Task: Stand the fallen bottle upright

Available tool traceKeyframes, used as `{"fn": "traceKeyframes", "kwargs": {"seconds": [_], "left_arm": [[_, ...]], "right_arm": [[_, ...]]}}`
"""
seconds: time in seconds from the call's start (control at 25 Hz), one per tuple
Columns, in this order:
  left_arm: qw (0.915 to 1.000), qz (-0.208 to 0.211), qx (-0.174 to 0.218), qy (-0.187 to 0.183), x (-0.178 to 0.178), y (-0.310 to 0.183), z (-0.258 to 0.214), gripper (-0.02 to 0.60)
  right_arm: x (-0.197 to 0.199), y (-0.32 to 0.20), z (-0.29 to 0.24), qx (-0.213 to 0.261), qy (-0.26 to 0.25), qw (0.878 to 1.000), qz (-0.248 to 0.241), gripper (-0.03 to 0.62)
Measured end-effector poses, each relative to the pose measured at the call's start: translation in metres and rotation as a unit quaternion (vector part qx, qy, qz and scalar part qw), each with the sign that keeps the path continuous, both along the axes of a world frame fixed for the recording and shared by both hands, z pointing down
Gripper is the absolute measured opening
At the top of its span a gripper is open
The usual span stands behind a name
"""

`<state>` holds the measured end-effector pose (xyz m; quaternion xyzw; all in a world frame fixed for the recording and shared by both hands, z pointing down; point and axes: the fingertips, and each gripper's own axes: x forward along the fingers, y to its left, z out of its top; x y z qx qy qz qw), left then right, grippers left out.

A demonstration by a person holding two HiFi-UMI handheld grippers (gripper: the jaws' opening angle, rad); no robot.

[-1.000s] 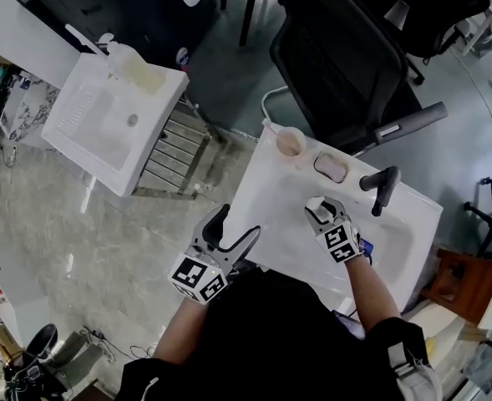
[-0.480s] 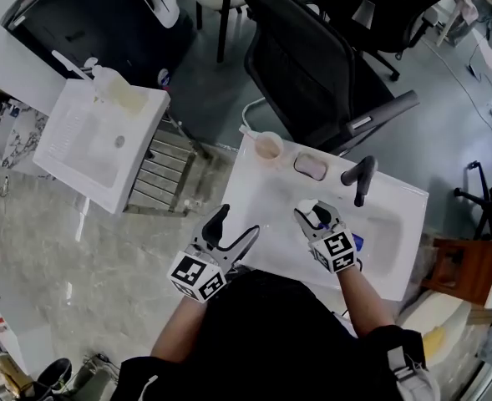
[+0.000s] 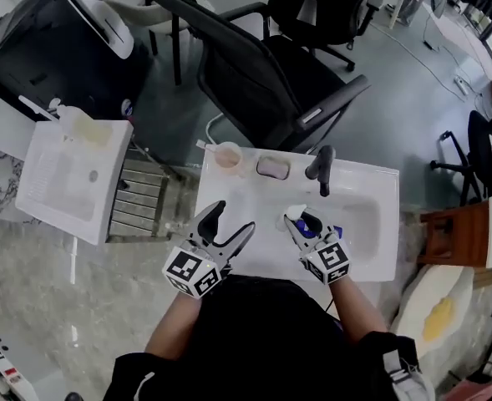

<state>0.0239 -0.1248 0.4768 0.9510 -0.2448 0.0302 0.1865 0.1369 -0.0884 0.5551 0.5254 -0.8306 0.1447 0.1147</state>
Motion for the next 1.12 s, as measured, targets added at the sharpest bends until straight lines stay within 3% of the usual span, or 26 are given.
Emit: {"fn": "traceKeyframes", "kwargs": {"seconds": [0.52, 0.84, 1.12], "left_arm": [[0.9979, 0.065, 0.003, 0.006, 0.057, 0.011, -0.002, 0.359], [0.9985, 0.054, 0.005, -0.002, 0.069, 0.012, 0.003, 0.359], [0.9998, 0.015, 0.006, -0.009, 0.061, 0.009, 0.003, 0.359]], "right_arm": [[0.121, 0.031, -0.017, 0.026, 0.048, 0.991, 0.126, 0.12], [0.178, 0.007, -0.025, 0.044, 0.064, 0.984, 0.161, 0.118], [0.209, -0.025, -0.02, 0.053, 0.05, 0.981, 0.18, 0.118]]}}
